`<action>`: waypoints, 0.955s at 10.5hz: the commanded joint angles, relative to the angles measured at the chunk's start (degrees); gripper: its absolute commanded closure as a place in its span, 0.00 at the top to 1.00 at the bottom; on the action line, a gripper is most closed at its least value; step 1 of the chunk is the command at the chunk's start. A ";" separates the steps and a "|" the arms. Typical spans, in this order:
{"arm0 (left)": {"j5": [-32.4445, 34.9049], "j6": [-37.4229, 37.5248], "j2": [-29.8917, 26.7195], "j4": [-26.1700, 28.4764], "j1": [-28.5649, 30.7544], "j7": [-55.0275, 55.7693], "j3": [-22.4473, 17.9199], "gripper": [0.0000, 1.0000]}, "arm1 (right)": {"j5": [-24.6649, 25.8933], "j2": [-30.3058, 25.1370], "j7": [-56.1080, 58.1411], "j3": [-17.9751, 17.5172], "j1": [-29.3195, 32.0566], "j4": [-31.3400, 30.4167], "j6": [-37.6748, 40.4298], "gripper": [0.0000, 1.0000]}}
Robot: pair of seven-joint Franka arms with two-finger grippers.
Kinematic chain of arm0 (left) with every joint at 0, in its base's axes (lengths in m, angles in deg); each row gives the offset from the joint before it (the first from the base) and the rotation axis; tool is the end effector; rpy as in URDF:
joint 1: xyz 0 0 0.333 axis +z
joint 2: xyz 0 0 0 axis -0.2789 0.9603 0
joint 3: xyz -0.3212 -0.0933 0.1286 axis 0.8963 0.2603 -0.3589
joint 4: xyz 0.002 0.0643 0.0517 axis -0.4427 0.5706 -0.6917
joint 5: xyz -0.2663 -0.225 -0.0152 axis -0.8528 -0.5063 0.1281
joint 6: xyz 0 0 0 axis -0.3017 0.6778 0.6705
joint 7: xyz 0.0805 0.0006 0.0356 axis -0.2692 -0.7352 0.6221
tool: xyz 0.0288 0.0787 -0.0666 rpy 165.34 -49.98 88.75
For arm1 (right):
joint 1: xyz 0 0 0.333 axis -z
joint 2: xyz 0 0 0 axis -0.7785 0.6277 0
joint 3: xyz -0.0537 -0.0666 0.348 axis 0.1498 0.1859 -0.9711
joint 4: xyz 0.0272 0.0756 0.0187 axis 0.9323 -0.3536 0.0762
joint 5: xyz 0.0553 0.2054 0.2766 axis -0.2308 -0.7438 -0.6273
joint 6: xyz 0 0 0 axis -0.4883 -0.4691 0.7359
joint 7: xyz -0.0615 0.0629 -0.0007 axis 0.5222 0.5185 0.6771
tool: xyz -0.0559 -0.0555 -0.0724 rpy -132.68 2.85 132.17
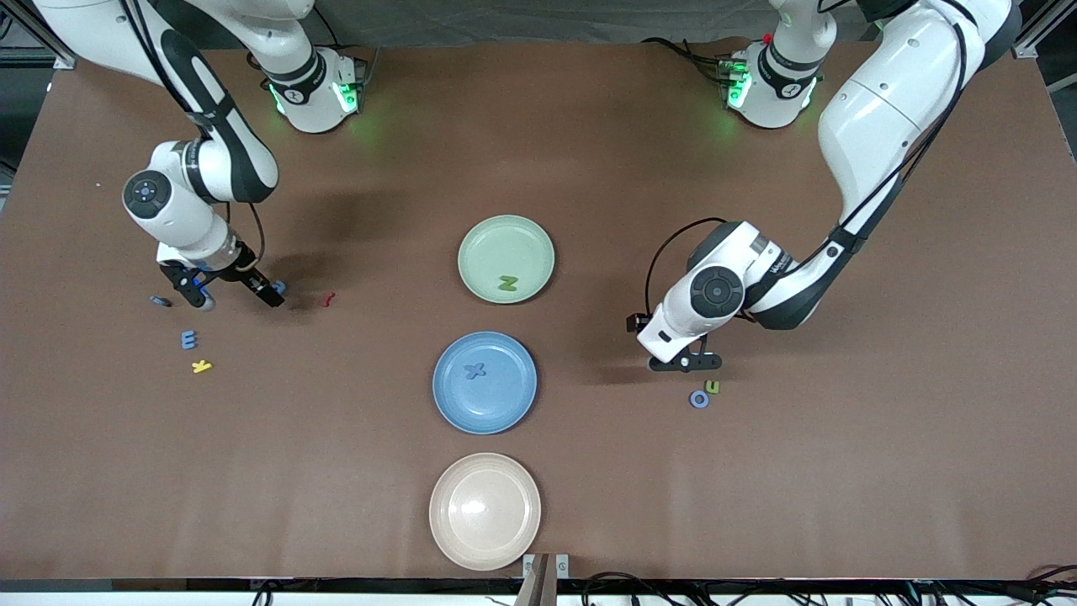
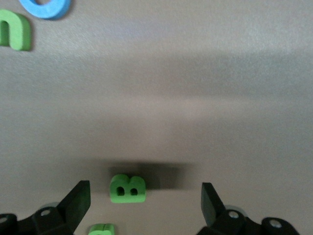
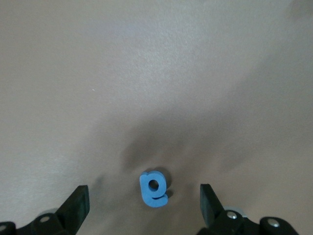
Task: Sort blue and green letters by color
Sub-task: 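Grasp green B with the left gripper while the right gripper reaches blue e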
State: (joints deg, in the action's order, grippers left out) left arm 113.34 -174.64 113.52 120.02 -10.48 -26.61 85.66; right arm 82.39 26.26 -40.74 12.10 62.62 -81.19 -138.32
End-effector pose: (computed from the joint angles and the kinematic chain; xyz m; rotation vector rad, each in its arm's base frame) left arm 0.5797 -0.2753 0.2499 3.1107 0.0297 -0.2261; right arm 0.4526 -0.0347 0.2793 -2.9156 1.1679 -0.0614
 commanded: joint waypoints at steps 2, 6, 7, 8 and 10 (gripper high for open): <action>1.81 -2.30 -1.05 3.01 0.52 1.31 0.13 0.86 | 1.40 4.42 0.29 -0.79 1.42 -0.58 -5.57 0.97; 3.65 -2.30 -0.78 3.63 0.88 1.05 0.13 0.82 | 3.95 5.57 0.55 -0.70 2.12 -0.58 -6.20 0.21; 3.66 -2.30 -0.78 3.72 0.88 1.05 0.13 0.81 | 3.95 5.57 0.82 -0.70 2.64 -0.49 -6.19 0.08; 4.26 -2.30 -0.78 3.80 0.88 1.05 0.13 0.73 | 3.95 5.57 0.82 -0.70 2.74 -0.49 -6.11 0.01; 6.28 -2.30 -0.70 4.33 1.05 0.96 0.13 0.61 | 3.95 5.66 0.82 -0.70 2.74 -0.49 -6.02 0.00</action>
State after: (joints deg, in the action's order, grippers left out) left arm 116.47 -176.11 113.54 122.77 -10.11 -26.61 85.56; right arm 84.69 31.12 -40.20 11.99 63.64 -81.22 -144.23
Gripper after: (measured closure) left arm 0.269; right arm 0.656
